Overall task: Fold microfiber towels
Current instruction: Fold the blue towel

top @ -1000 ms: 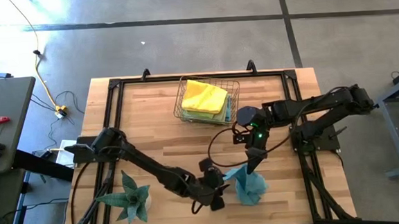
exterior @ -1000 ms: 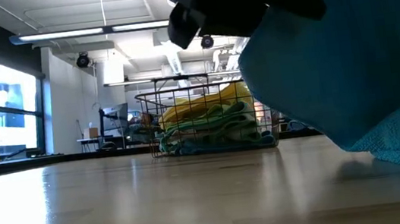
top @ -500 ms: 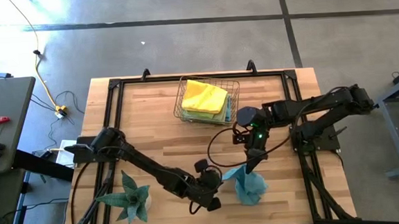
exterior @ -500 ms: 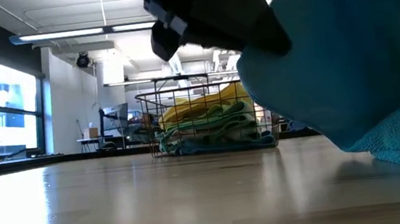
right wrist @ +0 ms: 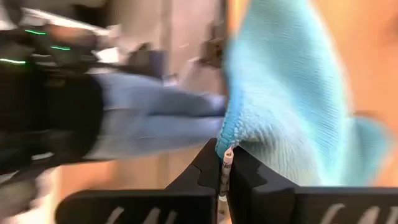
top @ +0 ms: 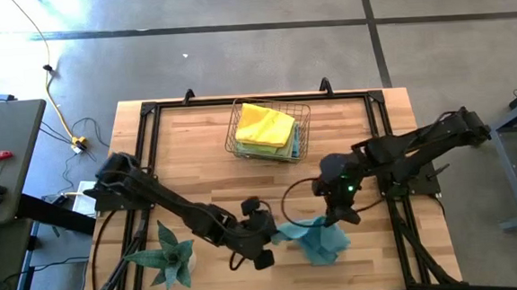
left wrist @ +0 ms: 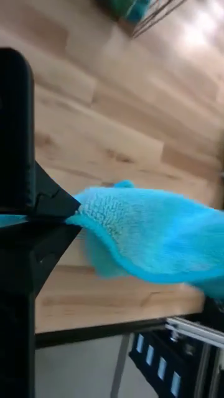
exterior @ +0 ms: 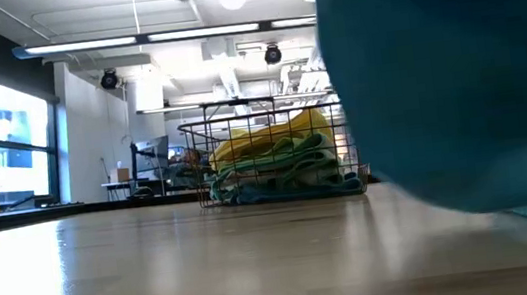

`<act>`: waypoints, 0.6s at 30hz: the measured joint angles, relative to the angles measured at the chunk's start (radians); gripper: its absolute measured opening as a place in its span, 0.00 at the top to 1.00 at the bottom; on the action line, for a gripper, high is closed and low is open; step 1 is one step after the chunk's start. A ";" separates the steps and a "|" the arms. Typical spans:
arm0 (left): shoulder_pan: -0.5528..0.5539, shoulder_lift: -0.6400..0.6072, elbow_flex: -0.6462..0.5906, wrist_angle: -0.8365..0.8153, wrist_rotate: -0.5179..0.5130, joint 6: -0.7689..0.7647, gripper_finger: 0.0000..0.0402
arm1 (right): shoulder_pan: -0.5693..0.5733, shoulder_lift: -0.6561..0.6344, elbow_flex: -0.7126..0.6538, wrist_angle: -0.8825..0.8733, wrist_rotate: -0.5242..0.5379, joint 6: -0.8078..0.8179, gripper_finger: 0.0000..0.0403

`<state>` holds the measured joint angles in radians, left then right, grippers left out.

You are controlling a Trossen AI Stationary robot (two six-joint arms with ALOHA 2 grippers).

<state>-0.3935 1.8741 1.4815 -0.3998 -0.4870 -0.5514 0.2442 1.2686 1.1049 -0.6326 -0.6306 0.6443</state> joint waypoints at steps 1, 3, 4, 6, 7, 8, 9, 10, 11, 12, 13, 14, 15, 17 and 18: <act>0.001 -0.022 0.001 -0.019 -0.004 0.005 1.00 | 0.011 -0.014 0.000 -0.026 0.065 -0.026 1.00; 0.006 -0.060 0.000 -0.060 -0.011 0.019 1.00 | 0.030 -0.042 0.000 -0.088 0.200 -0.082 1.00; 0.011 -0.075 0.000 -0.060 -0.011 0.027 1.00 | 0.041 -0.055 0.000 -0.116 0.281 -0.110 1.00; 0.020 -0.106 0.000 -0.085 -0.011 0.051 1.00 | 0.059 -0.078 0.000 -0.169 0.429 -0.159 1.00; 0.026 -0.119 0.000 -0.086 -0.011 0.064 1.00 | 0.066 -0.088 0.000 -0.195 0.495 -0.179 1.00; 0.035 -0.132 0.000 -0.089 -0.011 0.077 1.00 | 0.073 -0.097 0.000 -0.219 0.552 -0.193 1.00; 0.042 -0.145 0.000 -0.101 -0.011 0.089 1.00 | 0.079 -0.105 0.000 -0.241 0.601 -0.204 1.00; 0.051 -0.158 0.000 -0.115 -0.011 0.100 1.00 | 0.082 -0.114 0.000 -0.258 0.645 -0.217 1.00; 0.061 -0.171 0.000 -0.129 -0.011 0.111 1.00 | 0.087 -0.121 0.000 -0.269 0.684 -0.230 1.00; 0.071 -0.183 0.000 -0.141 -0.011 0.117 1.00 | 0.091 -0.129 0.000 -0.280 0.714 -0.240 1.00; 0.081 -0.198 0.000 -0.153 -0.011 0.118 1.00 | 0.094 -0.136 0.004 -0.292 0.741 -0.257 1.00; 0.091 -0.213 0.000 -0.168 -0.011 0.118 1.00 | 0.095 -0.136 0.017 -0.311 0.761 -0.274 1.00; 0.101 -0.225 0.000 -0.175 -0.011 0.118 1.00 | 0.097 -0.136 0.037 -0.330 0.779 -0.290 1.00; 0.121 -0.250 0.000 -0.192 -0.011 0.125 1.00 | 0.099 -0.131 0.088 -0.383 0.815 -0.325 1.00; 0.129 -0.260 0.000 -0.191 -0.011 0.140 1.00 | 0.099 -0.125 0.120 -0.408 0.840 -0.344 1.00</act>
<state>-0.2649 1.6145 1.4818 -0.5903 -0.4976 -0.4109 0.3435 1.1440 1.2247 -1.0402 0.2092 0.3003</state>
